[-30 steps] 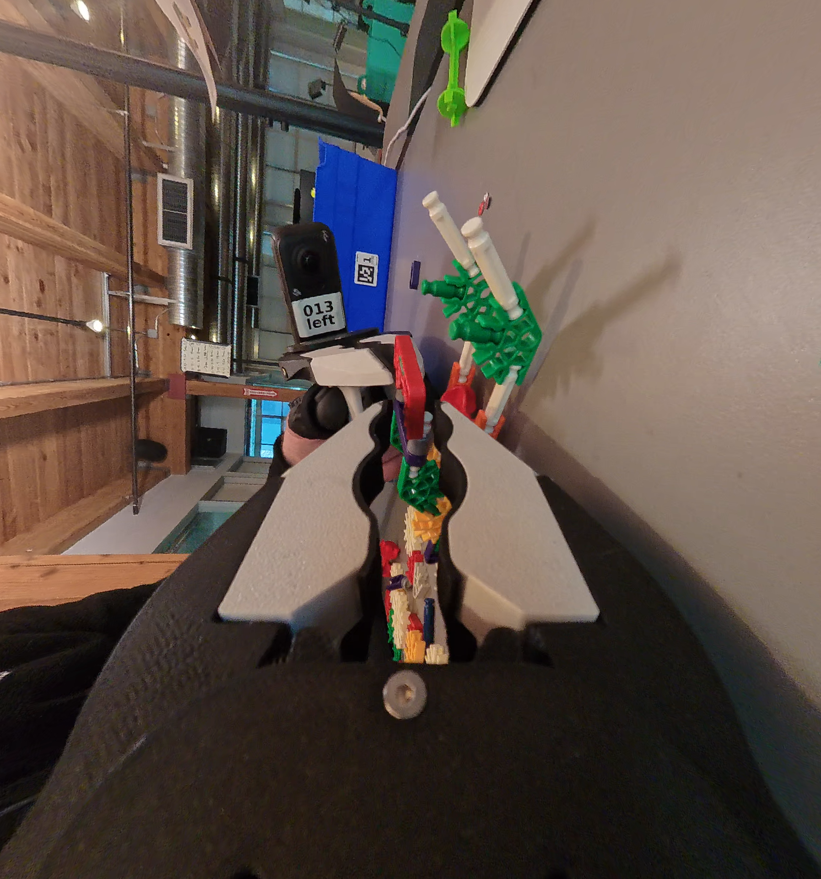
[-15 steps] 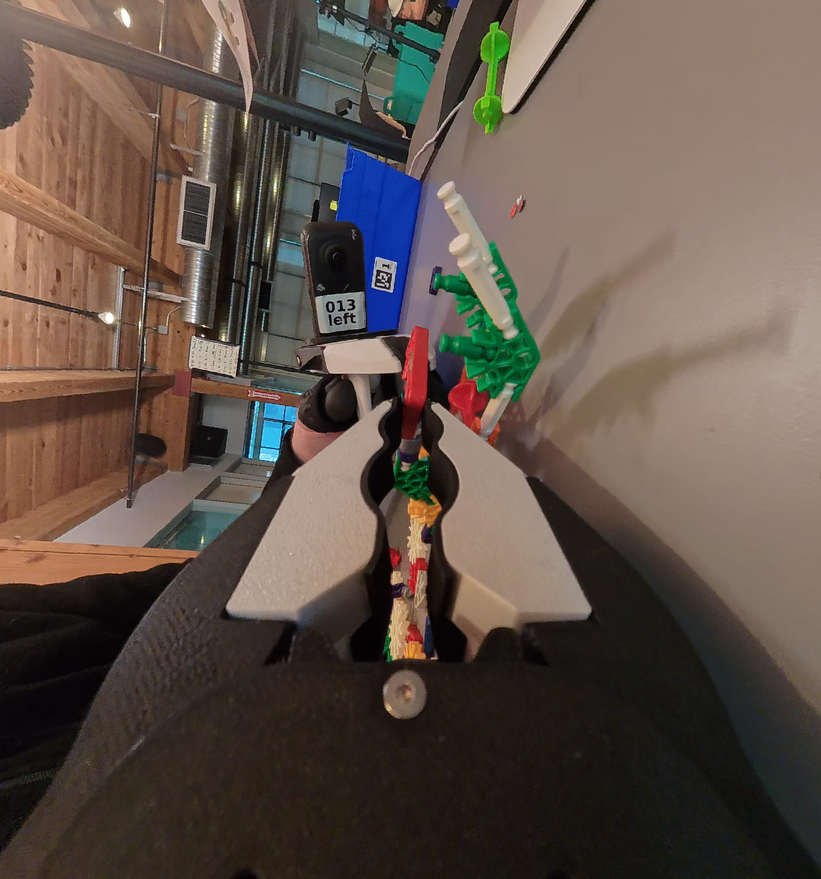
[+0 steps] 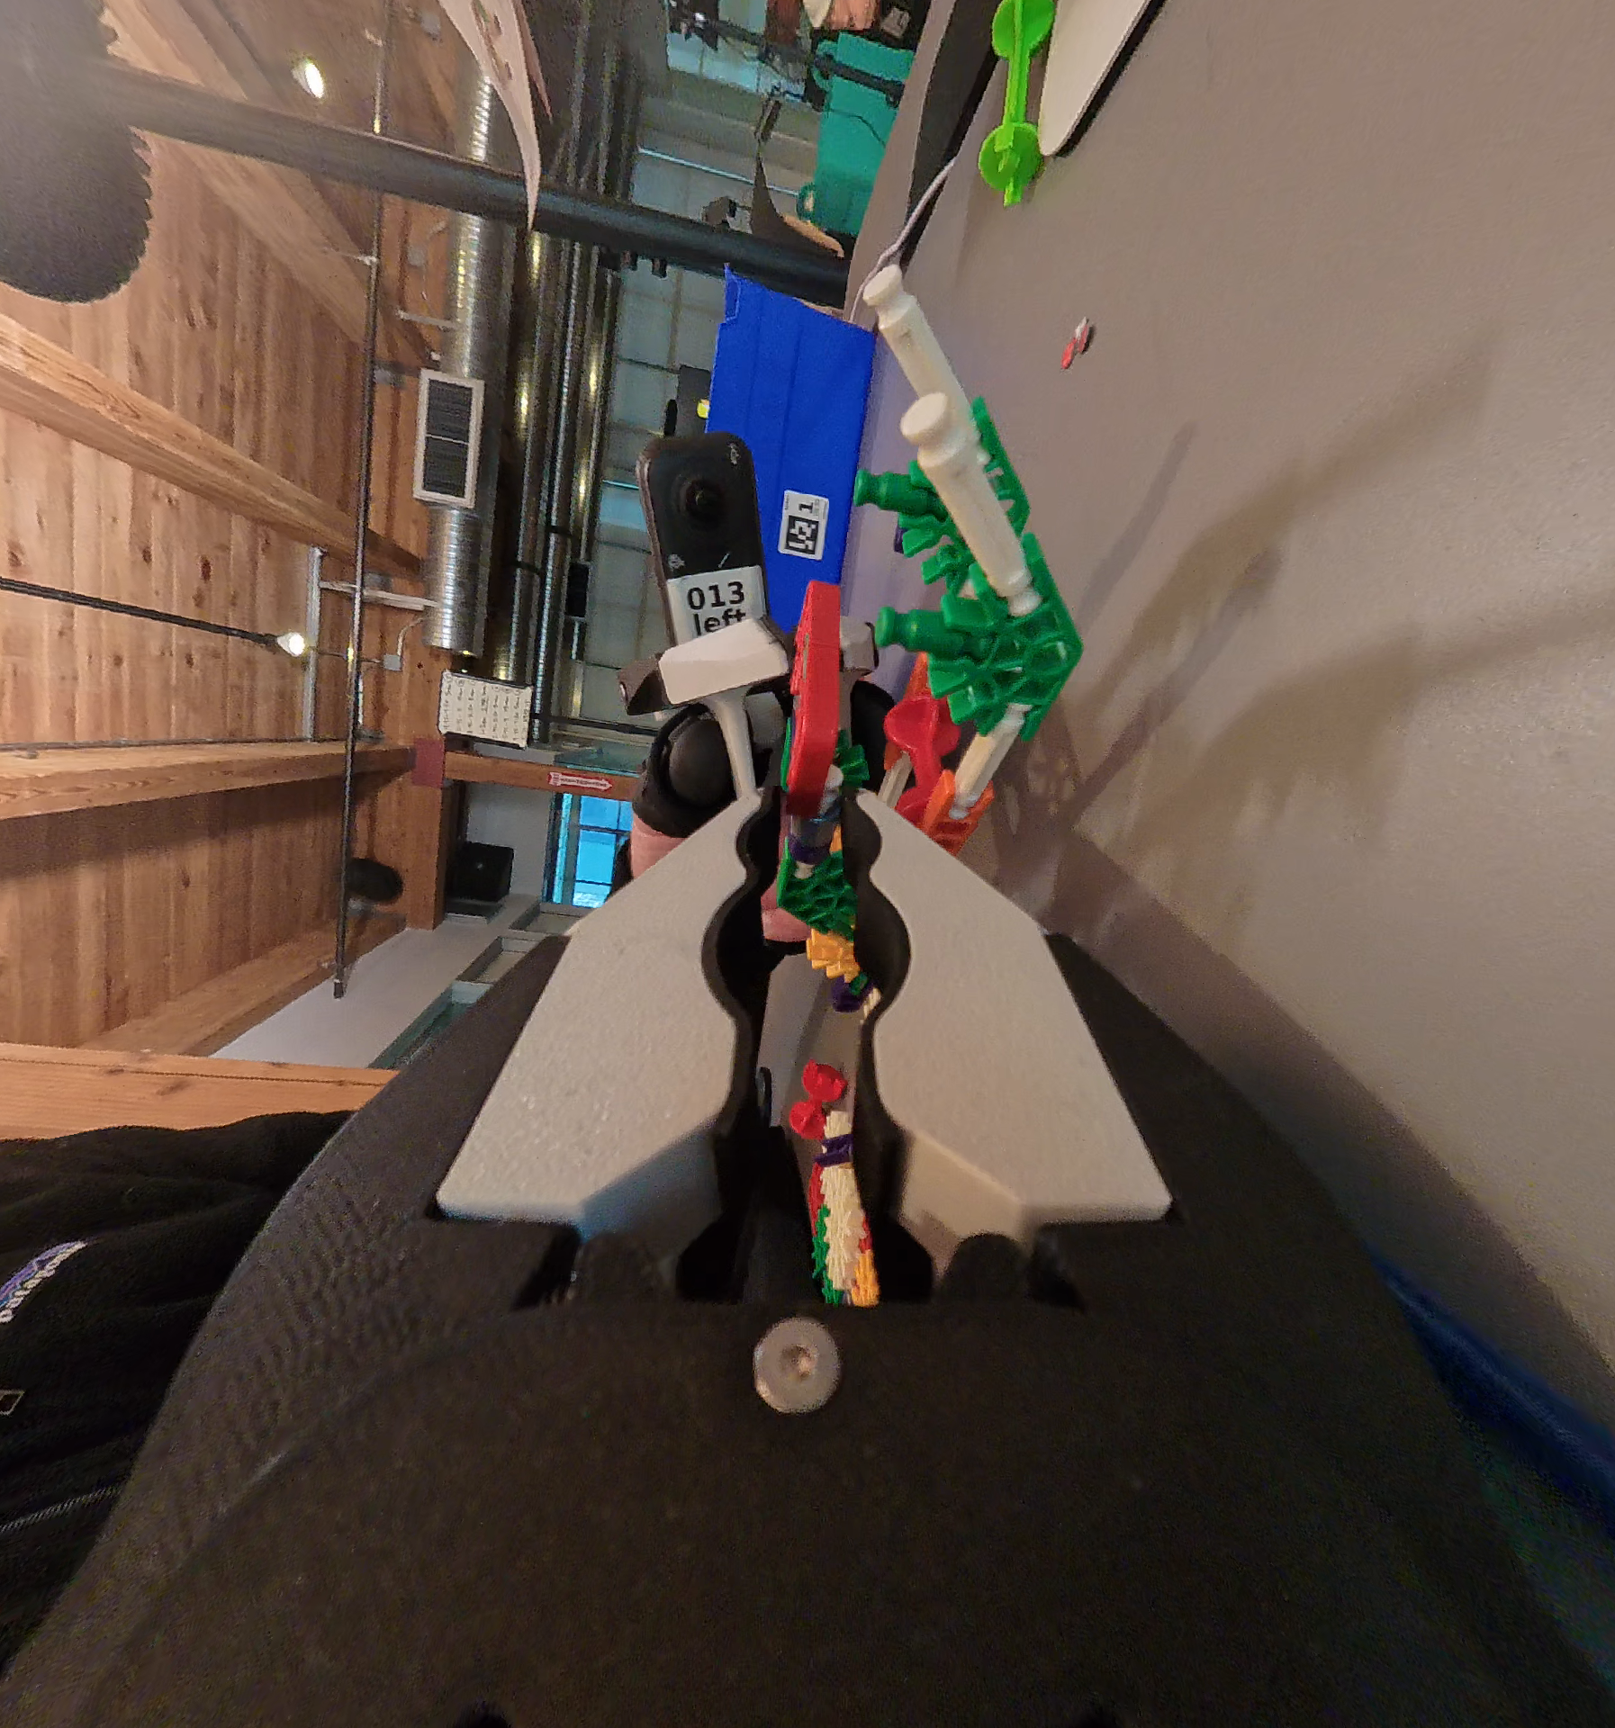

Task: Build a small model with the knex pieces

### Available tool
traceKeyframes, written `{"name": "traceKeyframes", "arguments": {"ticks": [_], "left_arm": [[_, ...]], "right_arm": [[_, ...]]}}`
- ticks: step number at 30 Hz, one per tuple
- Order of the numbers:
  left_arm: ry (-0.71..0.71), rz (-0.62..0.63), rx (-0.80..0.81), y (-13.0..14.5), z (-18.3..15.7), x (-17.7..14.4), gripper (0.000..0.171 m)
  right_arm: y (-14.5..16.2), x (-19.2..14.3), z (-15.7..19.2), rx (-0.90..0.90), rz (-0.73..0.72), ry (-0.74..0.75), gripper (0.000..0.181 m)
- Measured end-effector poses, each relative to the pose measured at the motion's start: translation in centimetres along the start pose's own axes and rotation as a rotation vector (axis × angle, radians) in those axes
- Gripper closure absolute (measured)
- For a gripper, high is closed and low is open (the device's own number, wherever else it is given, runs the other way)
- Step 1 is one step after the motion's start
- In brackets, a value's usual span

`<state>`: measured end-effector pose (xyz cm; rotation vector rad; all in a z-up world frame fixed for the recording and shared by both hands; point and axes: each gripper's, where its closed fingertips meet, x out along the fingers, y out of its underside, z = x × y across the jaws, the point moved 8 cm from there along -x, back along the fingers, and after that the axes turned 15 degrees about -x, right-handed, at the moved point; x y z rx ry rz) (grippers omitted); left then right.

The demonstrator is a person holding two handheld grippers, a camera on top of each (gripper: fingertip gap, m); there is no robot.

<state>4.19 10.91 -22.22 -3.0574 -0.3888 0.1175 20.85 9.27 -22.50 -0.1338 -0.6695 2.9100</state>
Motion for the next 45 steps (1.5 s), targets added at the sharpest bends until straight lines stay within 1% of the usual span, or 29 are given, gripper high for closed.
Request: {"name": "traceKeyframes", "arguments": {"ticks": [2, 5, 9, 13, 18, 24, 27, 32, 35, 37, 41, 45], "left_arm": [[0.007, -0.008, -0.001, 0.0, 0.0, -0.1, 0.166], [0.022, -0.012, 0.006, 0.0, -0.3, -0.1, 0.166], [0.036, -0.003, 0.012, 0.4, -0.5, 0.4, 0.166], [0.047, -0.009, 0.014, 0.4, -0.7, 0.6, 0.166], [0.057, -0.01, 0.027, 0.4, -1.0, 0.7, 0.166], [0.07, -0.006, 0.03, 0.4, -0.9, 0.6, 0.166], [0.076, 0.006, 0.027, 0.4, -0.8, 0.6, 0.165], [0.127, 0.064, 0.014, 0.6, -1.3, 0.3, 0.163], [0.131, 0.096, 0.027, 0.7, -1.6, 0.2, 0.156], [0.147, 0.088, 0.044, 0.7, -2.0, -0.3, 0.157], [0.162, 0.155, 0.079, 1.5, -2.7, 0.1, 0.162], [0.174, 0.152, 0.116, 1.7, -3.1, 0.3, 0.163]], "right_arm": [[-0.1, 0.0, 0.0, -0.01, -0.02, -0.004, 0.173], [-0.4, 0.0, 0.1, 0.022, -0.073, -0.041, 0.171], [-0.5, 0.3, 0.2, 0.036, -0.102, -0.061, 0.171], [-0.7, 0.1, 0.2, 0.027, -0.127, -0.05, 0.174], [-0.8, -0.1, 0.5, -0.038, -0.122, -0.032, 0.175], [-1.0, 0.0, 0.9, -0.145, -0.079, 0.002, 0.175], [-0.9, 0.0, 0.7, -0.142, -0.078, -0.017, 0.175], [-0.9, 0.1, 1.3, -0.177, -0.058, -0.064, 0.175], [-1.0, -0.1, 1.7, -0.195, -0.069, -0.09, 0.175], [-1.0, -0.2, 2.1, -0.206, -0.066, -0.102, 0.175], [-1.0, -0.3, 2.8, -0.226, -0.052, -0.126, 0.175], [-0.9, -0.4, 3.1, -0.225, -0.049, -0.137, 0.175]]}}
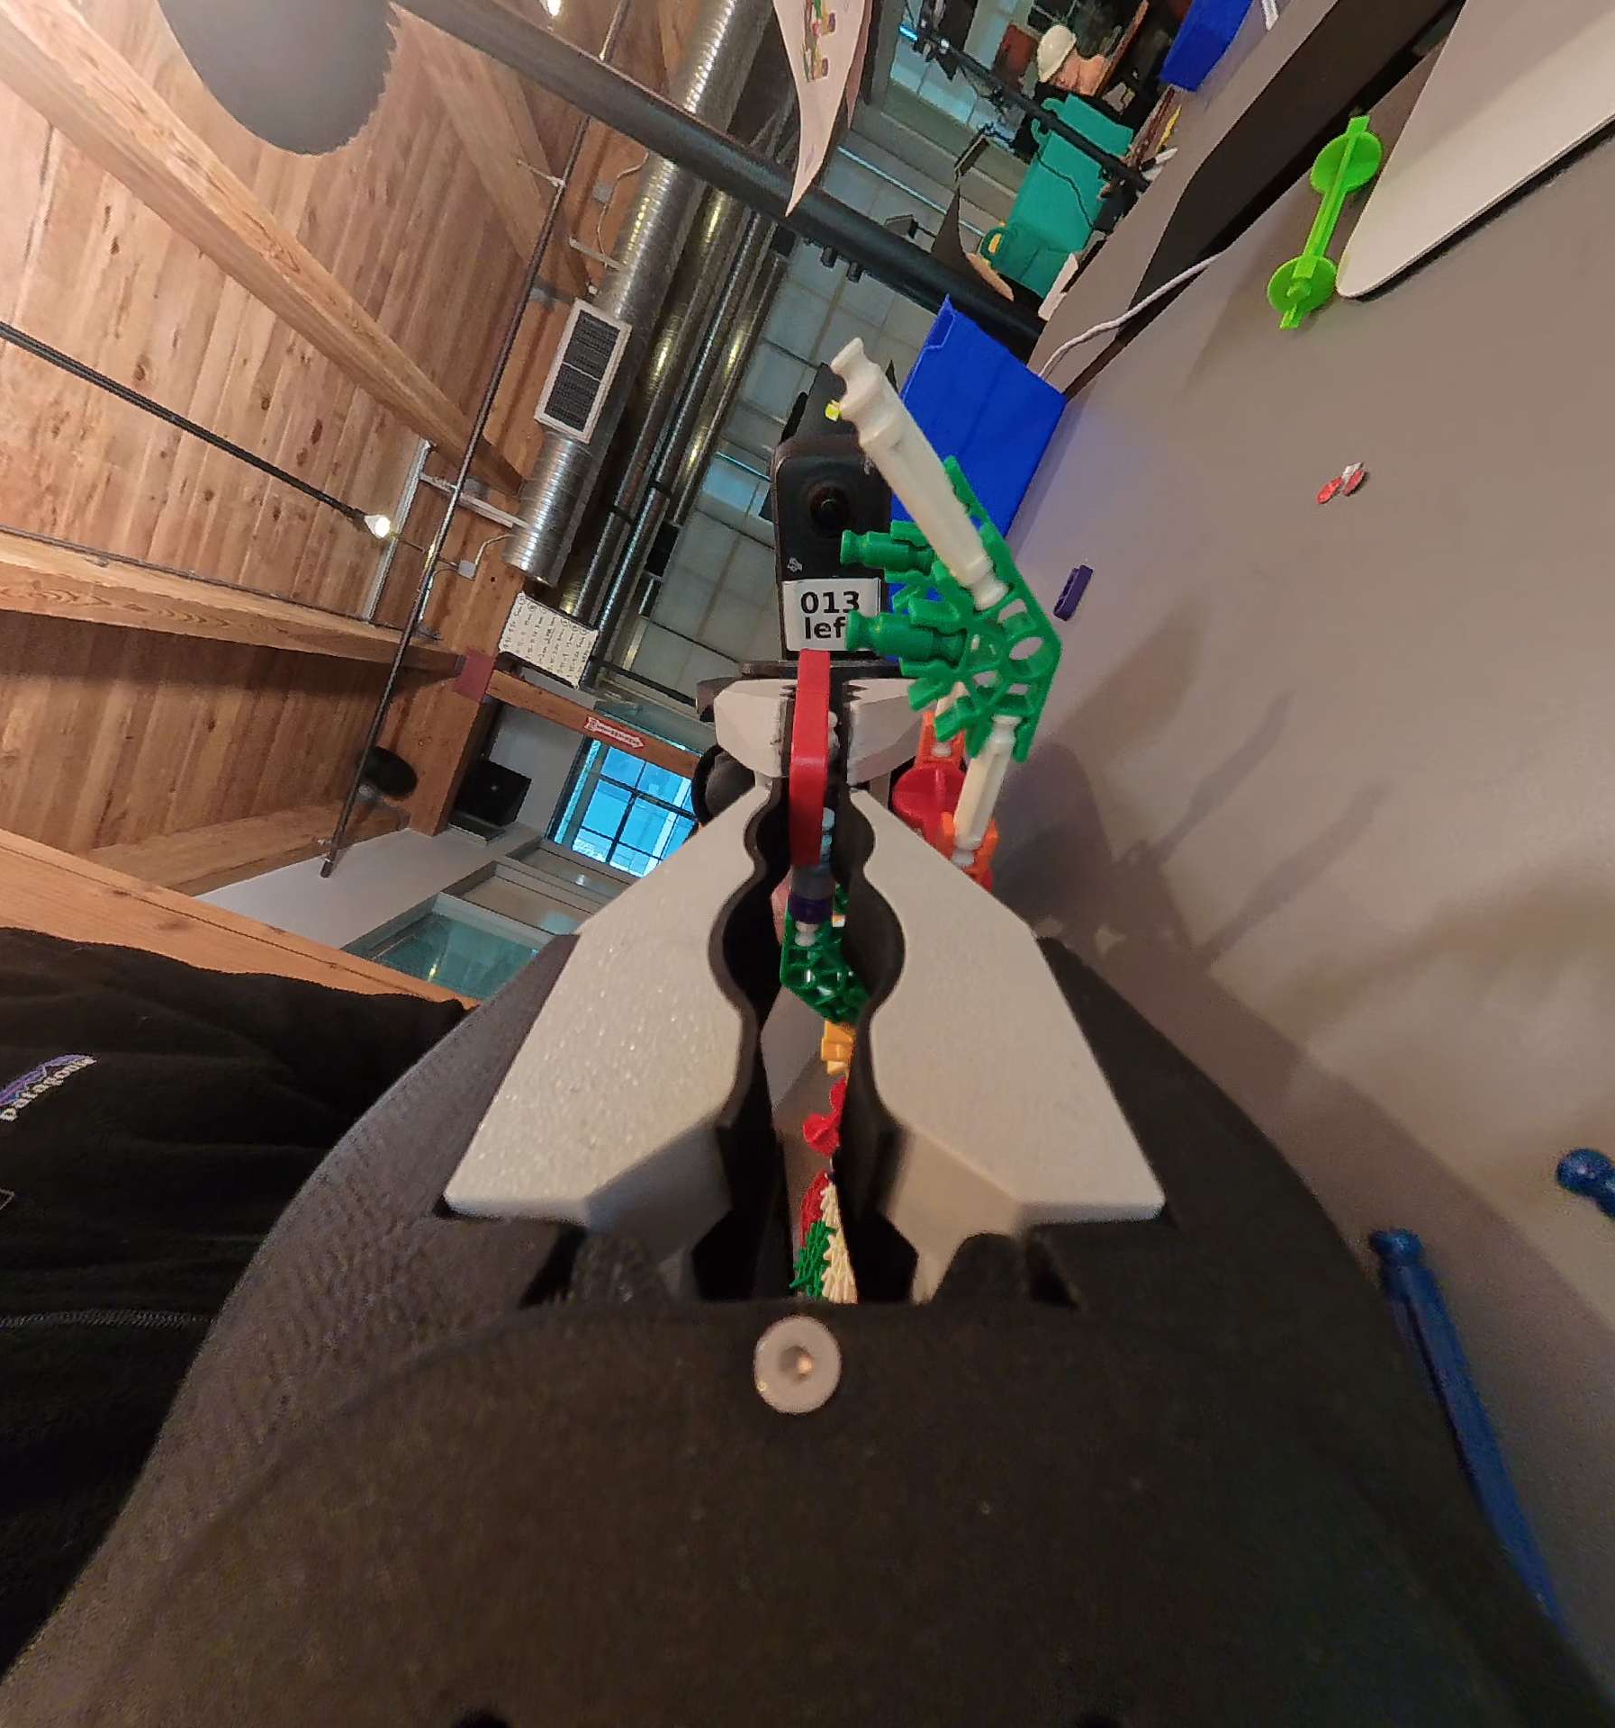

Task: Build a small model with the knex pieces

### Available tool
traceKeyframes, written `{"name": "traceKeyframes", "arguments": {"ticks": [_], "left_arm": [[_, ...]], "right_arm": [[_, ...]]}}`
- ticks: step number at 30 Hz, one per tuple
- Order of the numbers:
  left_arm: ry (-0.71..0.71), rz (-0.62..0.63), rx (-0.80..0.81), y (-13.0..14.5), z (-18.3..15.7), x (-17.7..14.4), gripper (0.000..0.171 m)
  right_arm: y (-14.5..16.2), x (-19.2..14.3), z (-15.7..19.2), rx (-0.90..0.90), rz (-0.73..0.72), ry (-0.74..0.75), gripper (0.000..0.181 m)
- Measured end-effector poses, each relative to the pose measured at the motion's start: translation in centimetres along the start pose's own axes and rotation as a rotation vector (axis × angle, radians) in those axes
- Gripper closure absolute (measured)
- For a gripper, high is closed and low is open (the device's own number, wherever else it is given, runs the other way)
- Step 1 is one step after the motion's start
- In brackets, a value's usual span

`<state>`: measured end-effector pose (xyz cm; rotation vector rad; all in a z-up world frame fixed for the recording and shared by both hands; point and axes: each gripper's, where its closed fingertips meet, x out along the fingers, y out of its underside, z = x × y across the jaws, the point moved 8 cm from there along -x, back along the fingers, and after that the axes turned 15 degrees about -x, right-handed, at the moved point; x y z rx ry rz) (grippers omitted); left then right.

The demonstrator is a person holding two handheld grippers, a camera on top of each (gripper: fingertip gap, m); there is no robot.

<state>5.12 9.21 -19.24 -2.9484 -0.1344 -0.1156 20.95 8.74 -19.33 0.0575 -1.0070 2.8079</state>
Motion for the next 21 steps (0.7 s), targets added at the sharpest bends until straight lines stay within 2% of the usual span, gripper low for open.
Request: {"name": "traceKeyframes", "arguments": {"ticks": [2, 4, 9, 17, 21], "left_arm": [[0.0, -0.009, 0.001, 0.0, -0.1, 0.0, 0.163], [0.023, -0.029, -0.02, 0.0, -0.2, -0.1, 0.149], [-0.009, -0.041, -0.009, 0.1, -0.5, -0.1, 0.164], [-0.066, -0.076, 0.074, 0.4, -1.1, 0.2, 0.166], [-0.049, -0.118, 0.073, 0.5, -1.2, 0.4, 0.166]], "right_arm": [[0.0, 0.0, 0.1, -0.002, 0.002, 0.003, 0.175], [0.0, -0.1, 0.2, -0.007, 0.007, 0.01, 0.175], [0.2, -0.1, 0.4, 0.004, -0.002, -0.001, 0.176], [0.4, -0.3, 0.5, 0.026, -0.002, 0.008, 0.175], [0.2, -0.4, 0.7, 0.014, 0.015, 0.025, 0.175]]}}
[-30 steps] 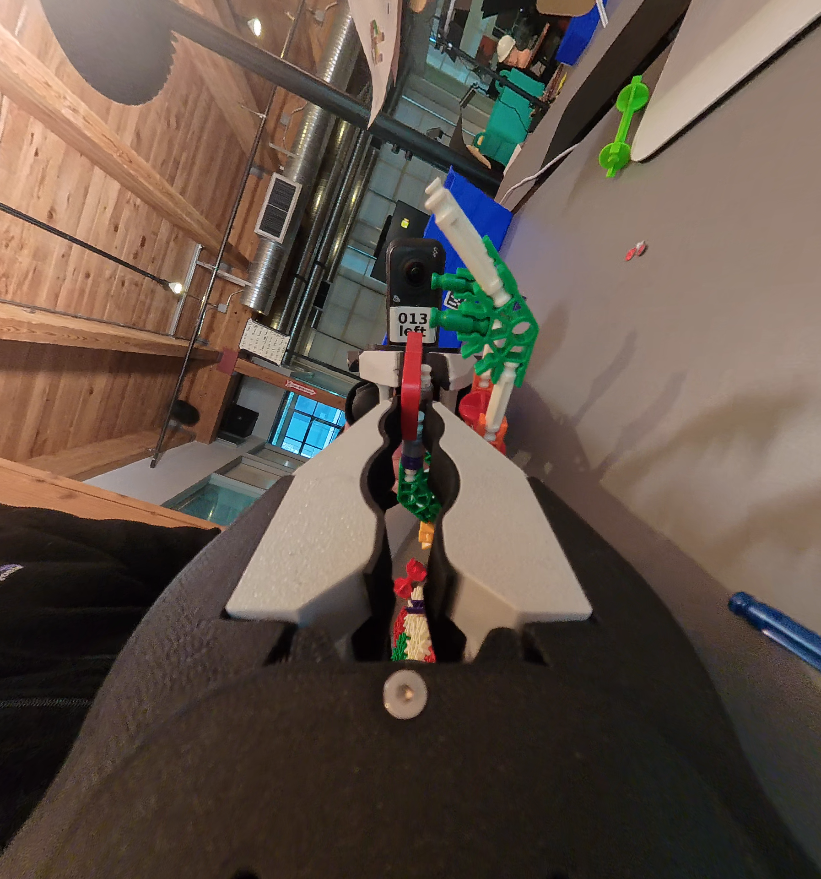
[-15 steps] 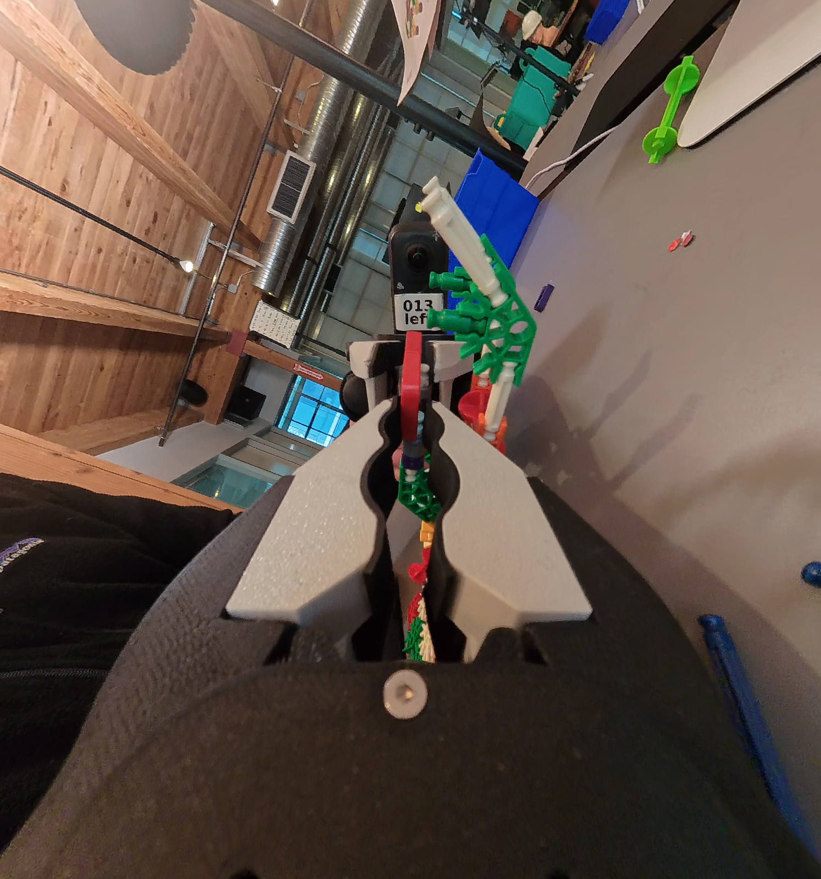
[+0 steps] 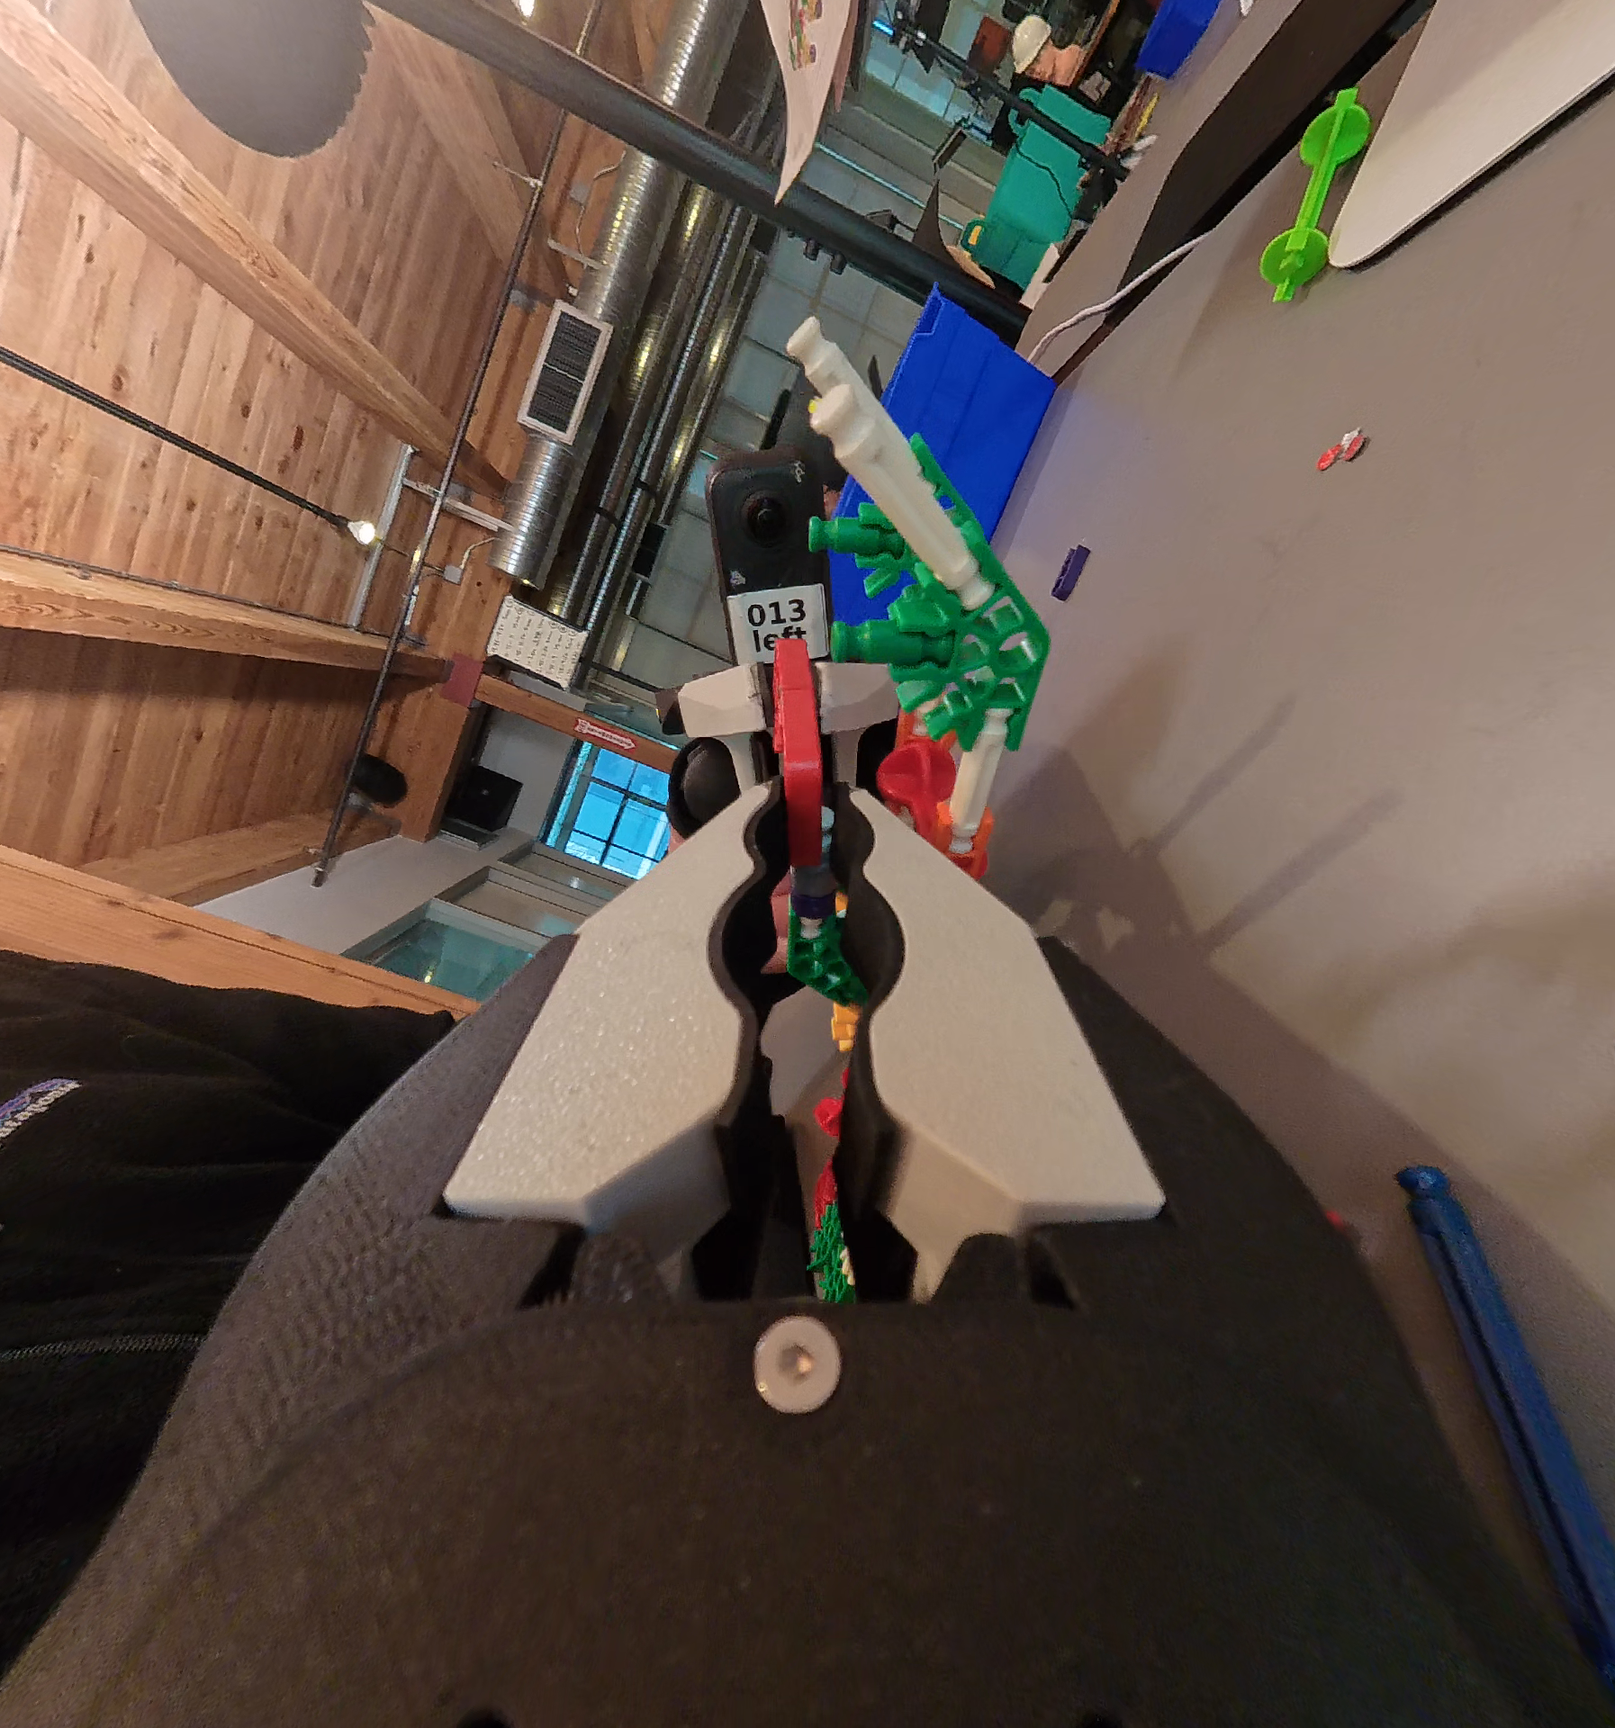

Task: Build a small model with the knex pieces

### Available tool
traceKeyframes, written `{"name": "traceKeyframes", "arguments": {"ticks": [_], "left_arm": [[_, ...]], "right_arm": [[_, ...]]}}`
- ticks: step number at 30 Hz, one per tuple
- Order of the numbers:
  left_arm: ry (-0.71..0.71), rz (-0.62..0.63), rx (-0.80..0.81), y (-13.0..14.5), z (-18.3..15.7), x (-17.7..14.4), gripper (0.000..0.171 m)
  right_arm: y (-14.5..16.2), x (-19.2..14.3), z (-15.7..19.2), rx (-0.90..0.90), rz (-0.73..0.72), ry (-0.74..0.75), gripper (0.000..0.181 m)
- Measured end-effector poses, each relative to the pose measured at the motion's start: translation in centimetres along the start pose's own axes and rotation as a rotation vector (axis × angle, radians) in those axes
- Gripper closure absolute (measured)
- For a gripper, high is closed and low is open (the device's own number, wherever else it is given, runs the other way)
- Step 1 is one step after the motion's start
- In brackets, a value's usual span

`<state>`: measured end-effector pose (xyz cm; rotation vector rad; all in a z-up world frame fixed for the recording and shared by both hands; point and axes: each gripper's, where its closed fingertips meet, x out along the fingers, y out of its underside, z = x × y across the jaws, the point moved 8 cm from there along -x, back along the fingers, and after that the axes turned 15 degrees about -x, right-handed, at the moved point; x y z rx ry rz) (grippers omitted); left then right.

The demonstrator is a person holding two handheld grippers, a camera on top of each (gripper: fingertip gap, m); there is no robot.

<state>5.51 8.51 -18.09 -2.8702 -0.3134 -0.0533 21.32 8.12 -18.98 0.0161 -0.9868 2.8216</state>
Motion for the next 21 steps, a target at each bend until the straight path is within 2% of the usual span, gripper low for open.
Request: {"name": "traceKeyframes", "arguments": {"ticks": [11, 15, 21], "left_arm": [[-0.07, -0.071, 0.083, 0.5, 0.7, 0.2, 0.169], [-0.088, -0.08, 0.067, 0.8, 1.2, 0.1, 0.168], [-0.076, -0.101, -0.032, 0.5, 1.8, -0.1, 0.168]], "right_arm": [[0.2, 0.0, -0.3, -0.049, 0.084, 0.112, 0.175], [0.7, 0.1, -0.8, -0.049, 0.098, 0.125, 0.175], [0.3, -0.2, -1.7, 0.025, 0.044, 0.102, 0.171]]}}
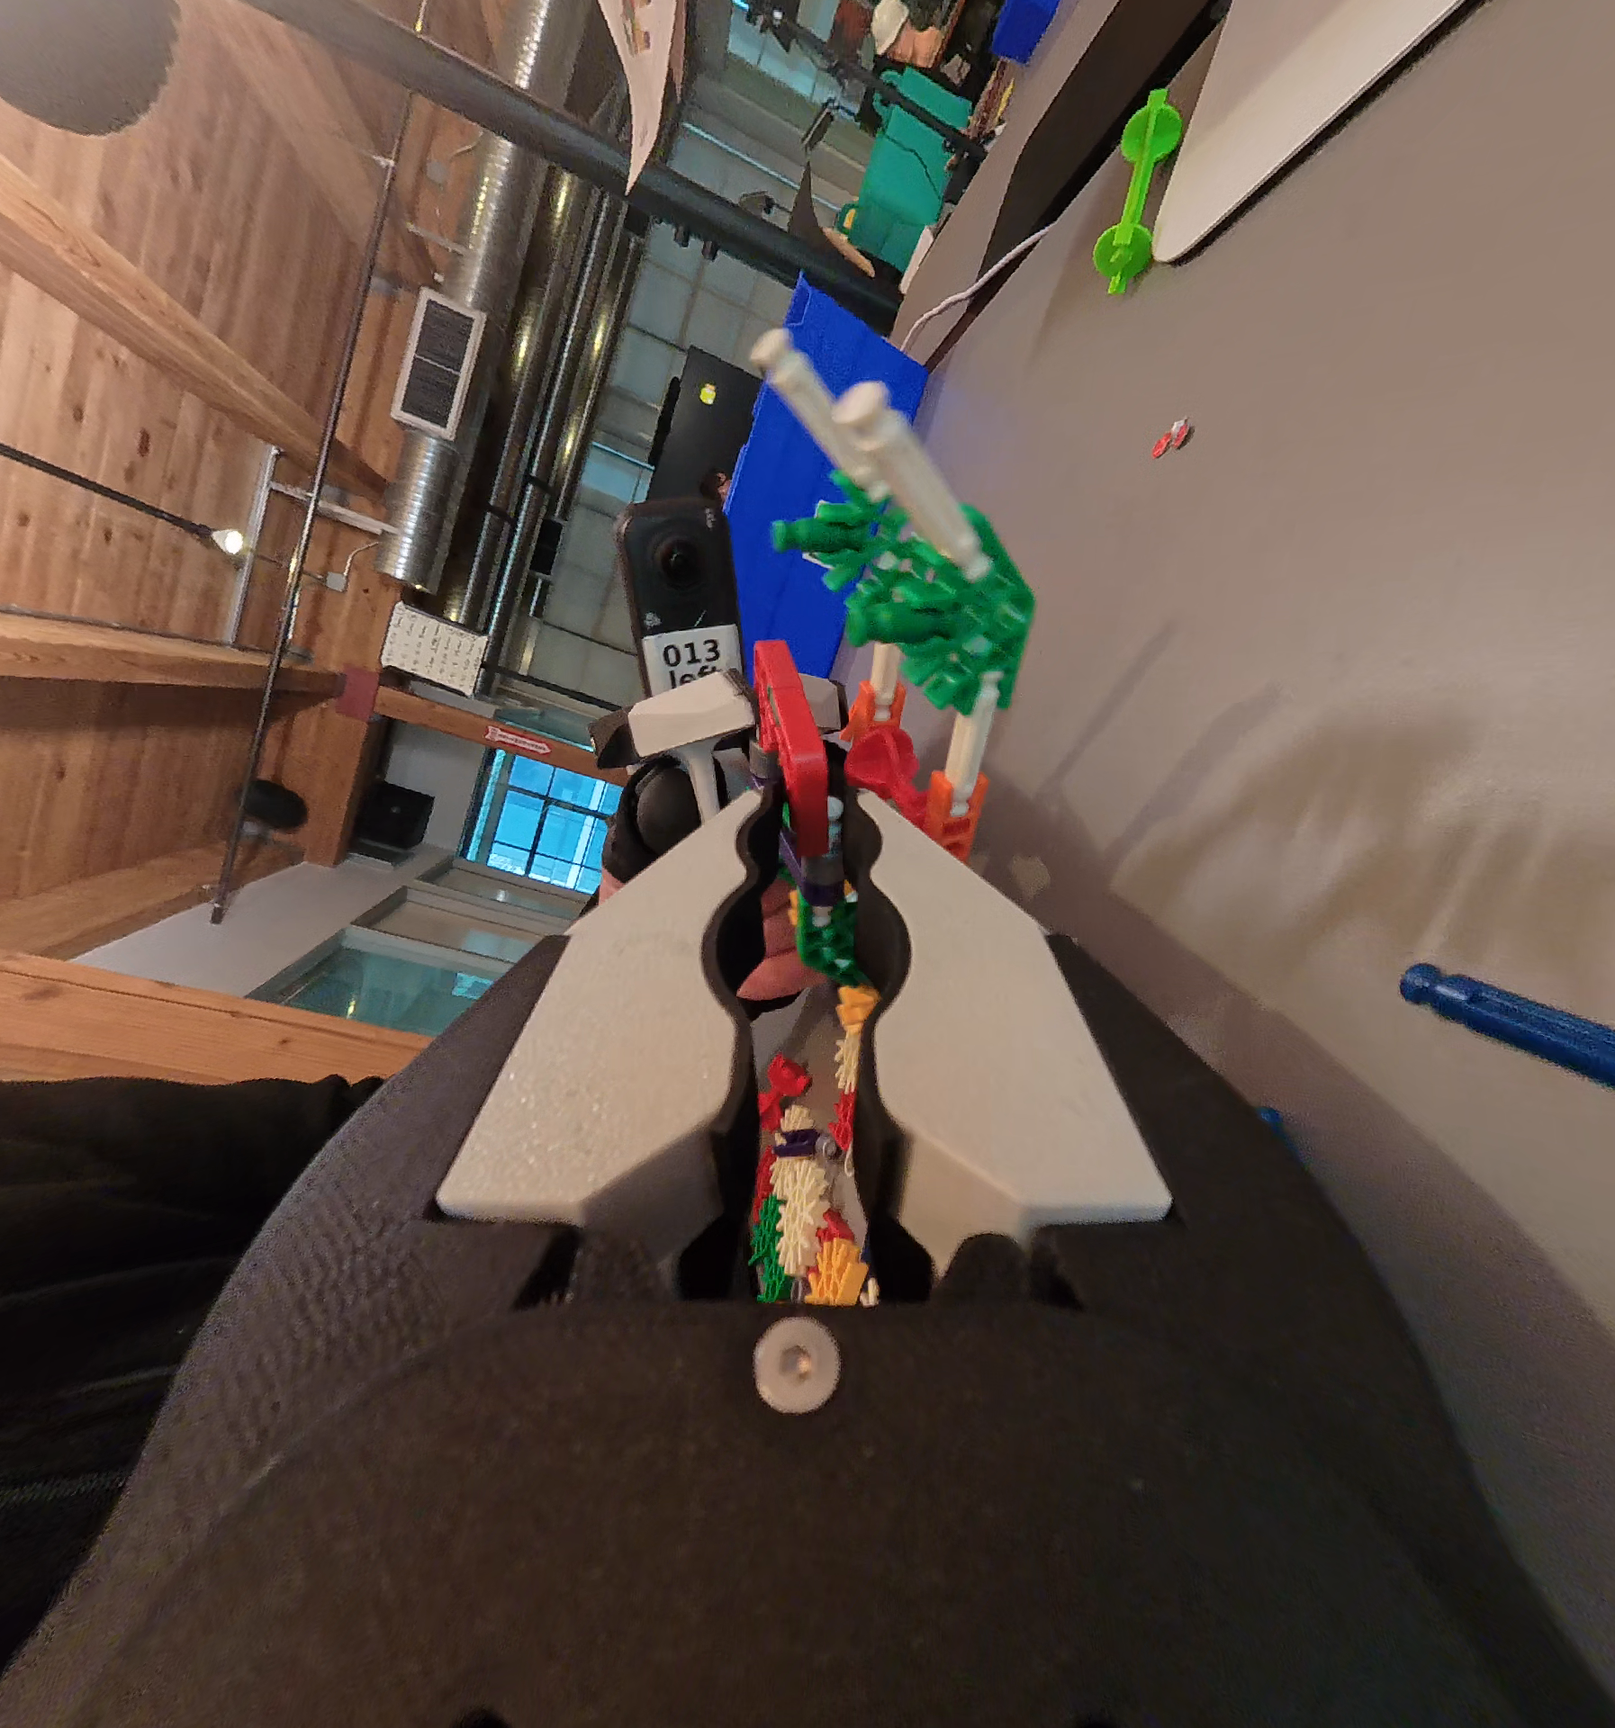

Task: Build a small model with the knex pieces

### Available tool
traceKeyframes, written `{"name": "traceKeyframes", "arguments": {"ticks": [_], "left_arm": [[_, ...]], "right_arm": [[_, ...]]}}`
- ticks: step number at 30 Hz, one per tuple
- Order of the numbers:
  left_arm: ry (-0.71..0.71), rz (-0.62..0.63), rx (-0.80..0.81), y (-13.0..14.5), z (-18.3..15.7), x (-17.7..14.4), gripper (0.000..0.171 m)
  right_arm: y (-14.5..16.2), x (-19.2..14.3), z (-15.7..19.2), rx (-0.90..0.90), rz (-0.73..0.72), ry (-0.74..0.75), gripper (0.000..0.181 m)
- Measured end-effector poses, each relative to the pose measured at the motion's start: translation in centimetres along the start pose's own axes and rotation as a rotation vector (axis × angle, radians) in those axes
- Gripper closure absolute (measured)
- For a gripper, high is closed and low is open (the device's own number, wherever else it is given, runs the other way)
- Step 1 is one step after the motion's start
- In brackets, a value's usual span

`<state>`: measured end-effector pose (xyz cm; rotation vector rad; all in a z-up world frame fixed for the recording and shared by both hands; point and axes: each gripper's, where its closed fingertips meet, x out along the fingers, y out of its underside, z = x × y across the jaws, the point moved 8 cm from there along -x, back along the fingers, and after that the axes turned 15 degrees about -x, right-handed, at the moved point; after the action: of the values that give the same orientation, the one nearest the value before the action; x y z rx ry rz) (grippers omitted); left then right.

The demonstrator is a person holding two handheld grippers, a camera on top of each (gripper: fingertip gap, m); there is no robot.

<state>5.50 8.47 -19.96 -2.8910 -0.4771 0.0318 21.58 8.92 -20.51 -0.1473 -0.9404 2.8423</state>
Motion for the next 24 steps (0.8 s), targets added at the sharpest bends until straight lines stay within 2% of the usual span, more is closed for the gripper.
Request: {"name": "traceKeyframes", "arguments": {"ticks": [7, 18, 24], "left_arm": [[0.041, -0.008, -0.05, 0.1, 0.2, 0.3, 0.168], [0.145, 0.0, -0.11, -0.5, -0.3, 0.7, 0.168], [0.106, -0.001, -0.111, -1.0, 0.4, 0.3, 0.168]], "right_arm": [[0.3, -0.9, -0.8, 0.13, -0.061, -0.119, 0.172], [-1.1, -1.1, 0.2, -0.033, -0.048, -0.126, 0.176], [-1.3, -0.5, -0.2, -0.046, -0.016, -0.083, 0.178]]}}
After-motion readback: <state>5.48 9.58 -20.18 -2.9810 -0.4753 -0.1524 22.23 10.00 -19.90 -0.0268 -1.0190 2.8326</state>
